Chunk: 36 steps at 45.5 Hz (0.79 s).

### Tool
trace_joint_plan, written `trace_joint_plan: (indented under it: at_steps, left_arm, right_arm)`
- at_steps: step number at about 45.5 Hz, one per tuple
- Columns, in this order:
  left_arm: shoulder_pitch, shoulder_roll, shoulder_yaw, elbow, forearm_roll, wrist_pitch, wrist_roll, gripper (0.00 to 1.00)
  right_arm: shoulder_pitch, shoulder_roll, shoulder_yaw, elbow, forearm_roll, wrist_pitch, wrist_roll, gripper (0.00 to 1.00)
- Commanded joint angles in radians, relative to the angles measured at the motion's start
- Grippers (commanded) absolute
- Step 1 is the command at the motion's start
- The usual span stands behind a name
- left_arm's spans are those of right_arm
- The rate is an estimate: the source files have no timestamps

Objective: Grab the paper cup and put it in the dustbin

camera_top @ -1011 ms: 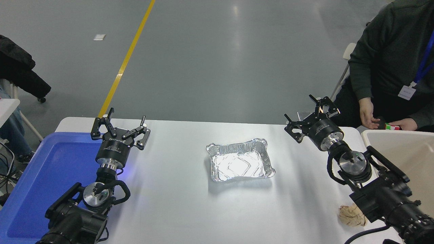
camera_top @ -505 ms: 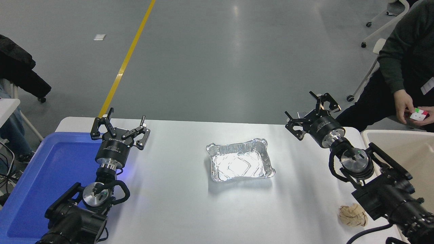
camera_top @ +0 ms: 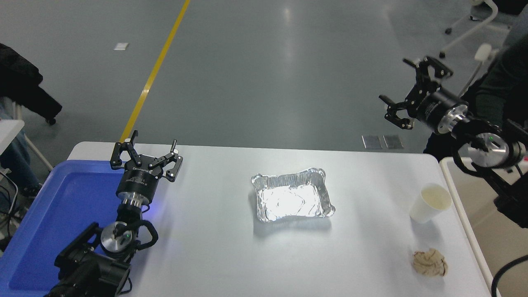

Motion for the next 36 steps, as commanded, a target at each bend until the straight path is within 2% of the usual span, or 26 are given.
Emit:
trace_joint_plan:
  at_steps: [1, 13, 20, 27, 36]
  left_arm:
    - [0.000, 0.000, 0.000, 0.000, 0.000, 0.000, 0.000, 0.99]
    - [0.000, 0.000, 0.000, 0.000, 0.000, 0.000, 0.000, 0.99]
    - [0.000, 0.000, 0.000, 0.000, 0.000, 0.002, 0.000, 0.99]
    - [0.000, 0.000, 0.000, 0.000, 0.000, 0.000, 0.000, 0.99]
    - [0.000, 0.000, 0.000, 0.000, 0.000, 0.000, 0.000, 0.99]
  right_arm:
    - [0.353, -0.144, -0.454, 0.075, -0.007, 0.009, 0.007, 1.00]
    - [0.664, -0.161, -0.834, 0.138, -0.027, 0.032, -0.001, 1.00]
    - [0.862, -0.161, -1.073, 0.201, -0.174, 0.085, 0.001, 1.00]
    - [1.028, -0.181, -1.285, 0.317, -0.379, 0.145, 0.010, 1.00]
    - [1.218, -0.194, -1.501, 0.439, -0.488, 0.276, 0.010, 1.00]
